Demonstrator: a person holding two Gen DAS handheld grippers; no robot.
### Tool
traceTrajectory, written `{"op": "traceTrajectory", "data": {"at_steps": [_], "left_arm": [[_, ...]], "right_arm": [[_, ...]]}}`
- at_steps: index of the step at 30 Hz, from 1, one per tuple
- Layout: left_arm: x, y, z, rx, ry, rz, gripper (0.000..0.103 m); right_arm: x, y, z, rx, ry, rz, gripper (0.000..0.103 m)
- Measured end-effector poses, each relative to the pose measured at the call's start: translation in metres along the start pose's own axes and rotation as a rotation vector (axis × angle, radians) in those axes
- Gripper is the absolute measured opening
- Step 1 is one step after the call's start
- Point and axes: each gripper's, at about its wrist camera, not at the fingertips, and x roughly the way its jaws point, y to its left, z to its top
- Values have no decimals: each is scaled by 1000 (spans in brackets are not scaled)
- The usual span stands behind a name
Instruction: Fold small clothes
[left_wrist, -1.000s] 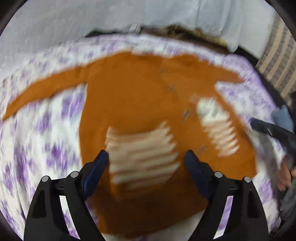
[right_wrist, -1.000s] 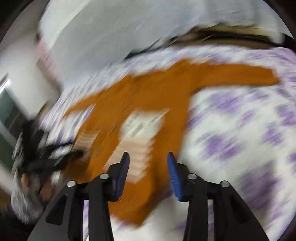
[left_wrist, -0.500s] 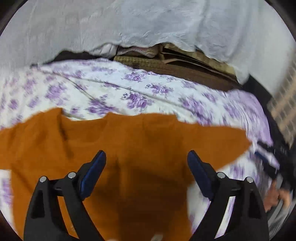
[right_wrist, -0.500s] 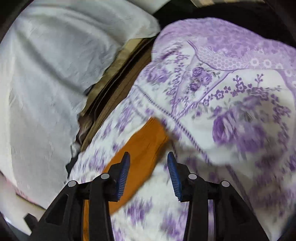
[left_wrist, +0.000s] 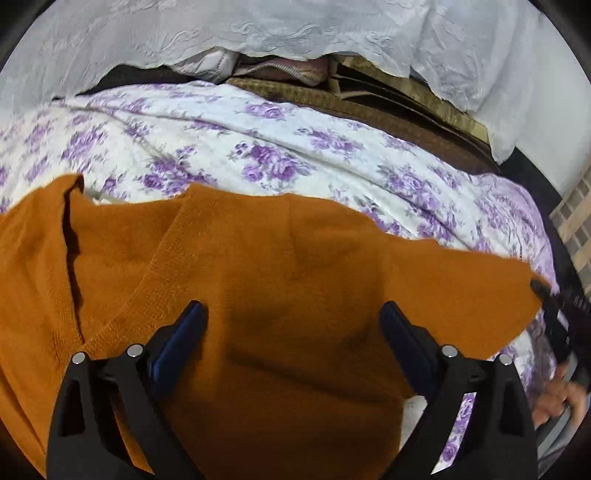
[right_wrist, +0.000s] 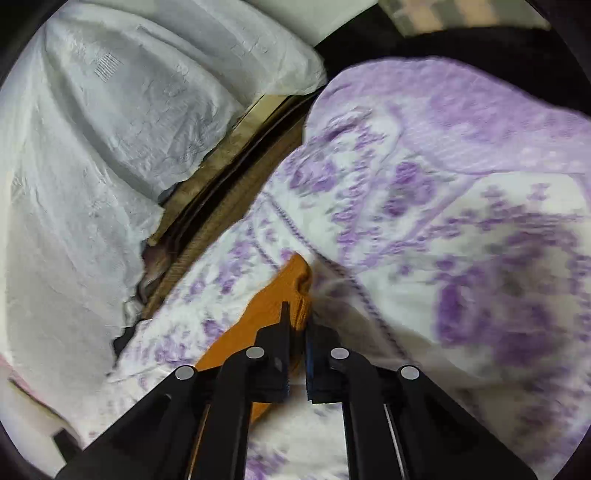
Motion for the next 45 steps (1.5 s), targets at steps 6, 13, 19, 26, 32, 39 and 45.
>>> {"op": "traceTrajectory", "data": {"at_steps": [6,13,19,26,32,39,45], "left_arm": [[9,-16,-6,104,40,98,98],[-16,-2,-9,42,-43,14,98],[-39,27,-13,-26,-18,-16,98],[-66,79,-9,-15,-5,66,98],[-71,140,-15,7,25,234,98],[-88,189,-26,-88,30,127,98],[-108,190,-38,6,-37,196,98]], "right_arm": [[13,-21,-9,69,80,-64,6],[-10,3,-5,15,-11,69,6],[-34,59,-19,-131,-8,161,6],[-42,91,-36,-195,17,181,6],[-42,119,-55,-215,44,214,6],[-37,169,-83,-261,89,259,6],[-35,212,-102,-305,107,285,6]]}}
